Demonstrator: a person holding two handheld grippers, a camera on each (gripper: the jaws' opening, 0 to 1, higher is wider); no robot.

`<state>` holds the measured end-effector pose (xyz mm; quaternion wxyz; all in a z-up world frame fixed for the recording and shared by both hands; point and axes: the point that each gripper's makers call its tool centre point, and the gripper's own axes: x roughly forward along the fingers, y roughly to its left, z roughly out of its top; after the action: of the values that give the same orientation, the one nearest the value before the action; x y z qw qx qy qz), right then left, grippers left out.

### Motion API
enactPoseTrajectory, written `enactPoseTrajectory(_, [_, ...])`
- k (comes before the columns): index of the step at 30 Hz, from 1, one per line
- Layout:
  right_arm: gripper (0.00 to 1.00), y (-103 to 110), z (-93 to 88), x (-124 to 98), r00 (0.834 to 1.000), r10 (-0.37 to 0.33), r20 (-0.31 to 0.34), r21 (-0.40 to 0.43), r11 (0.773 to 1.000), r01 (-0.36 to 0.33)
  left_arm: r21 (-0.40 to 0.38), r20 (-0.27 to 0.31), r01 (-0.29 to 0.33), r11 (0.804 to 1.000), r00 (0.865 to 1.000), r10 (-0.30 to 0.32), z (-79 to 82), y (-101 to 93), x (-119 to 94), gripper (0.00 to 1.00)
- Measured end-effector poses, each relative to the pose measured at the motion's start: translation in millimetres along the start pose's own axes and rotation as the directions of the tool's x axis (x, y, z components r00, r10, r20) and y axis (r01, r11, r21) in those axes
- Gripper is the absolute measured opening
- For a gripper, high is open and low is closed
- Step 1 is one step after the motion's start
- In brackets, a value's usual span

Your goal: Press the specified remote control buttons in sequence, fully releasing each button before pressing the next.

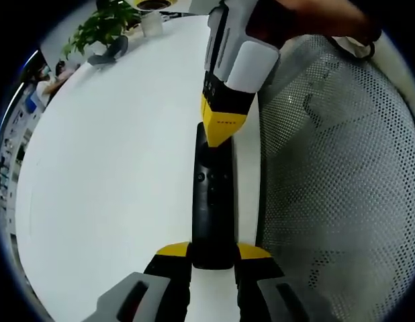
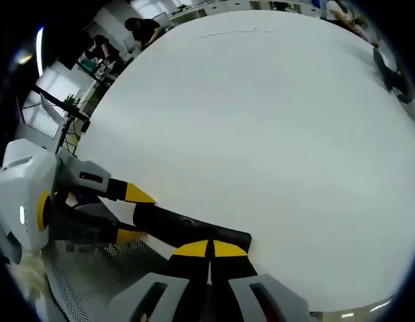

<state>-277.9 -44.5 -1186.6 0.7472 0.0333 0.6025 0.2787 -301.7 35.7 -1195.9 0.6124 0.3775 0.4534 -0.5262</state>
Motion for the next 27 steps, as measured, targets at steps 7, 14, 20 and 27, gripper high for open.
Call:
enactPoseTrajectory(7, [0.00, 3.9, 12.4, -1.5, 0.998, -0.003, 0.060, -0.056, 0.998, 0.006, 0.003, -0.007, 0.002, 1.000, 1.000, -0.002, 0.1, -0.2, 0.0, 0.23])
enactPoseTrajectory(14, [0.00, 9.7, 11.6, 3.9, 0.999, 0.012, 0.036, -0.073, 0.997, -0.009, -0.002, -0.005, 0.002, 1.000, 1.000, -0.002, 0.1, 0.2, 0.0, 0.23])
enactPoseTrajectory(20, [0.00, 8.8, 7.3, 5.6, 1.000, 0.000, 0.016, -0.084, 0.996, 0.002, -0.003, -0.005, 0.001, 1.000, 1.000, -0.001, -0.1, 0.1, 0.1, 0.23])
enactPoseTrajectory(27, [0.00, 9.4, 5.6, 4.5, 1.000, 0.004, 0.028, -0.087, 0.996, -0.002, -0.002, -0.006, 0.003, 1.000, 1.000, -0.003, 0.0, 0.2, 0.3, 0.23])
